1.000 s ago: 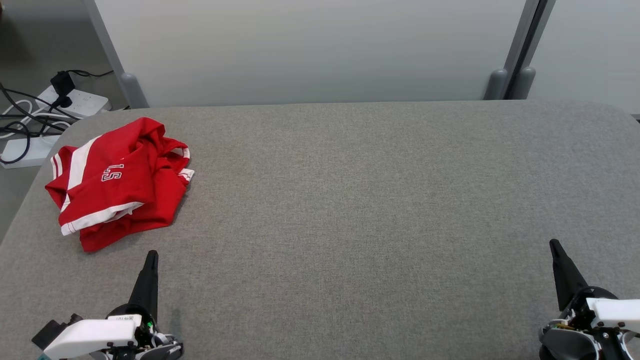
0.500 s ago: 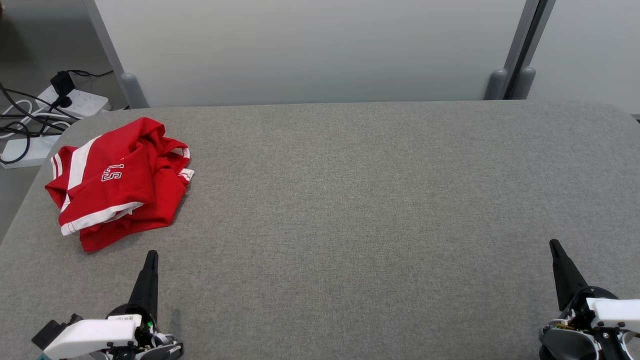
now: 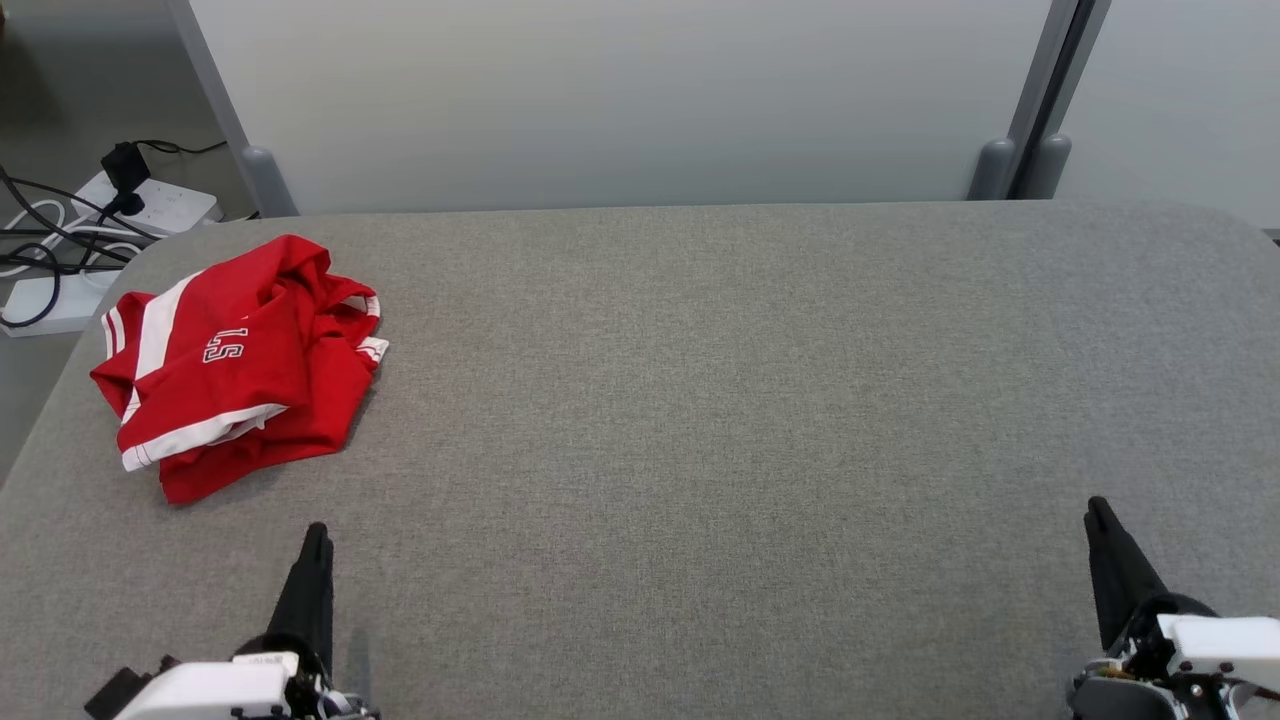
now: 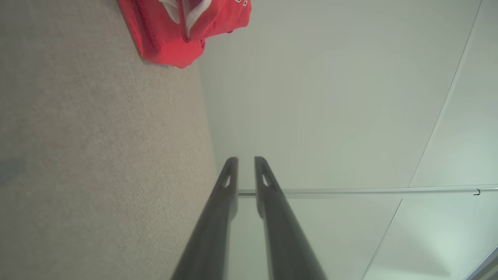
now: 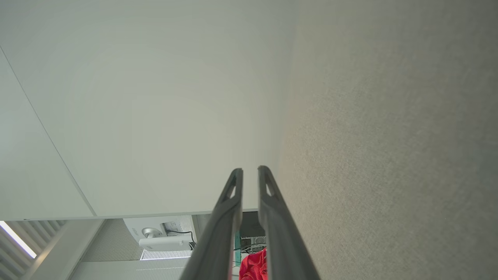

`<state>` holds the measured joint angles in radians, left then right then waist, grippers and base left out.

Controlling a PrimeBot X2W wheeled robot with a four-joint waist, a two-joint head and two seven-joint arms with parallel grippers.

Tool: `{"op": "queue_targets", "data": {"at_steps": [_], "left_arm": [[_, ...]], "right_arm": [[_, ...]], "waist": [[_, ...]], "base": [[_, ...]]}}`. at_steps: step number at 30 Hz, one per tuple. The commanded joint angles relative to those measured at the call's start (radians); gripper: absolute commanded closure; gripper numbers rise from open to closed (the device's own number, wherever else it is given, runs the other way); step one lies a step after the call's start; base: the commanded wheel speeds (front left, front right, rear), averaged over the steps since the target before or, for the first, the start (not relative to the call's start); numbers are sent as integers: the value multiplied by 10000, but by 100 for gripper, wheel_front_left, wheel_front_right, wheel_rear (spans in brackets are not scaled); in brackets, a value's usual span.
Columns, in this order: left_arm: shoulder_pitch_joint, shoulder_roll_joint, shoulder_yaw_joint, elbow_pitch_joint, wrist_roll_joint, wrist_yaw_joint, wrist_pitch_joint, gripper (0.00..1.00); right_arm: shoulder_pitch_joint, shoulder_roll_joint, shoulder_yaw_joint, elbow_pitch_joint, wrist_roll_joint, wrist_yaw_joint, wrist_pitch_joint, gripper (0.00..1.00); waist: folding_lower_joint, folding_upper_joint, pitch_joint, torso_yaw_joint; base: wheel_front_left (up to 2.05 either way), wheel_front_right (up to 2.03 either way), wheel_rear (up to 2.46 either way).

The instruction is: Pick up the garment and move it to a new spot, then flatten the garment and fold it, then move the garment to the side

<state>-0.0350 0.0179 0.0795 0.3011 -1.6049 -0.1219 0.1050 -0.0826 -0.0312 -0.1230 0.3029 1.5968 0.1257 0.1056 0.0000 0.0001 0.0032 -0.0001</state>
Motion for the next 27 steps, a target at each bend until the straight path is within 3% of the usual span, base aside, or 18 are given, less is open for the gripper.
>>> {"op": "queue_targets", "data": {"at_steps": [1, 5, 9, 27], "left_arm": [[42, -22, -6, 48, 2, 0, -4, 0], [-13, -29, -152, 390, 202, -5, -210, 0], [-136, 23, -190, 447, 473, -8, -329, 0], [-718, 160, -317, 594, 2748, -20, -827, 0]], "right_arm": [[31, 16, 9, 48, -2, 0, -1, 0], [-44, 15, 173, 280, -146, -3, -158, 0], [-173, -80, 347, 313, -287, -1, -311, 0], [-872, -386, 868, 564, -1997, 7, -828, 0]], "waist": [[0, -1, 3, 0], [23, -1, 26, -8], [2, -1, 27, -24], [0, -1, 58, -106]], "base": [[0, 0, 0], [0, 0, 0], [0, 0, 0], [0, 0, 0]]}}
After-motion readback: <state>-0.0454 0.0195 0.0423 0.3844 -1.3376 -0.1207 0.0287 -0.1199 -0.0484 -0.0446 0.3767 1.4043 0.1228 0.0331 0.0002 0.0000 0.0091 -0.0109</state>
